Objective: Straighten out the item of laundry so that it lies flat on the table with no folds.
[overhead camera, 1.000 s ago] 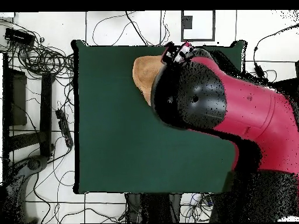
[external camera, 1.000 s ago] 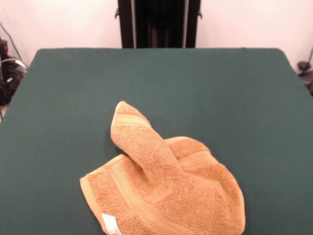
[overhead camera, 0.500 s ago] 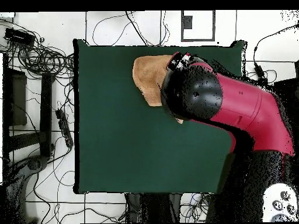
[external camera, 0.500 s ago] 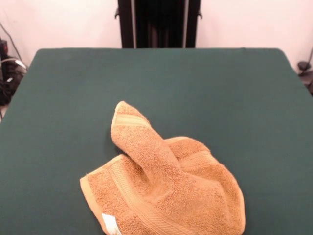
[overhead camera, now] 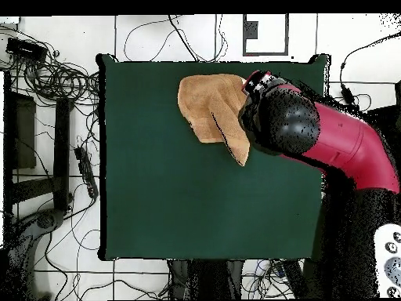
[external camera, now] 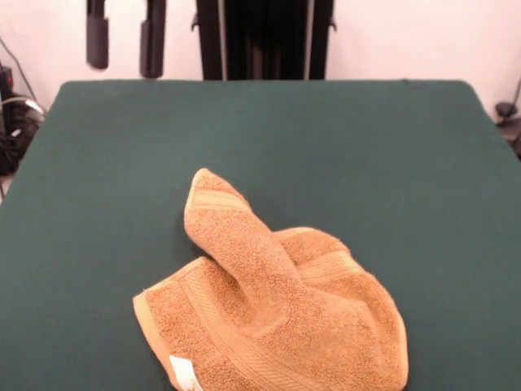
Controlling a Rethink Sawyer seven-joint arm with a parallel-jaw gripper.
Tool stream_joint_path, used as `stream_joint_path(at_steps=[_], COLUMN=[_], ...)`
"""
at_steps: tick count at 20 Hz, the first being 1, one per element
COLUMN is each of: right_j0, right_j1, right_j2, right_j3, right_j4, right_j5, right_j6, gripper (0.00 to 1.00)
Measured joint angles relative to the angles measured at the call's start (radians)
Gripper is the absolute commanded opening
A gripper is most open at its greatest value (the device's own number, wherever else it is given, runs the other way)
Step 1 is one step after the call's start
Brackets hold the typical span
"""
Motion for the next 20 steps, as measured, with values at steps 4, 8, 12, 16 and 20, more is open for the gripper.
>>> stream_joint_path(at_steps=[4,8,12,16,20], right_j0=[-0.033,-0.043,-0.043,-0.03,0.007], right_j1=[0.022,0.032,0.043,0.043,0.042], right_j2=[0.035,0.053,0.066,0.077,0.078], right_j3=[0.005,0.006,0.007,0.007,0.007], right_j4=[-0.005,-0.013,-0.031,-0.046,-0.048], right_j5=[-0.019,-0.019,-0.019,-0.019,-0.019], right_j6=[0.0,0.0,0.0,0.0,0.0], gripper=[1.0,1.0,1.0,1.0,1.0])
